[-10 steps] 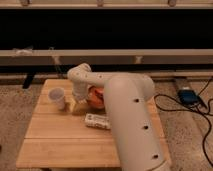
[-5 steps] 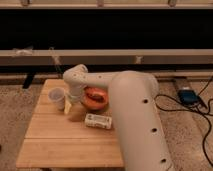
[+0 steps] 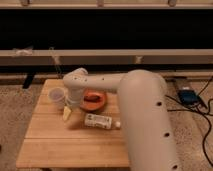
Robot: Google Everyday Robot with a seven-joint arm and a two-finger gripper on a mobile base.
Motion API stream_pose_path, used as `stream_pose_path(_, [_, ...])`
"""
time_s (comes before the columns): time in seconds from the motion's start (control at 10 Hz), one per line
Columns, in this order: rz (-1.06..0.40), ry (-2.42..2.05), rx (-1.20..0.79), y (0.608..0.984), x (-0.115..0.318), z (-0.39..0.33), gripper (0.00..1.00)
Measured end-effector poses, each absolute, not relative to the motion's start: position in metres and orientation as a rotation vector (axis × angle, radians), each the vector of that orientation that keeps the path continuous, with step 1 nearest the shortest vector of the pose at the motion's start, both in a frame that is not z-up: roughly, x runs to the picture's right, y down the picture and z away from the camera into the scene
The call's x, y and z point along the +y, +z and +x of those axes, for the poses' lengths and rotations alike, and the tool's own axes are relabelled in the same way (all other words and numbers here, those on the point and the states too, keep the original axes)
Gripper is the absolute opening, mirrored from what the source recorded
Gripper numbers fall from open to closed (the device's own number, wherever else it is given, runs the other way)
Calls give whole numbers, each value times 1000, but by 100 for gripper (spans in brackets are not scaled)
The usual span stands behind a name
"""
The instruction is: Push the ceramic bowl across the table
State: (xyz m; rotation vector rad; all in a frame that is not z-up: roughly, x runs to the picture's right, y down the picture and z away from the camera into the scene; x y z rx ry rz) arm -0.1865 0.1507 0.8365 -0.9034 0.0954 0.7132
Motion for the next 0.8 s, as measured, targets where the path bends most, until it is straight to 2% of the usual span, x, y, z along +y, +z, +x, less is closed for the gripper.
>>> stream_pose_path(0.3, [-845,715,75,826,127,-169,80])
stream_pose_path(0.6, [-679,706,86,822,80,-138,80])
stream_pose_path(0.8, [-555,704,106,832,50,-110,80])
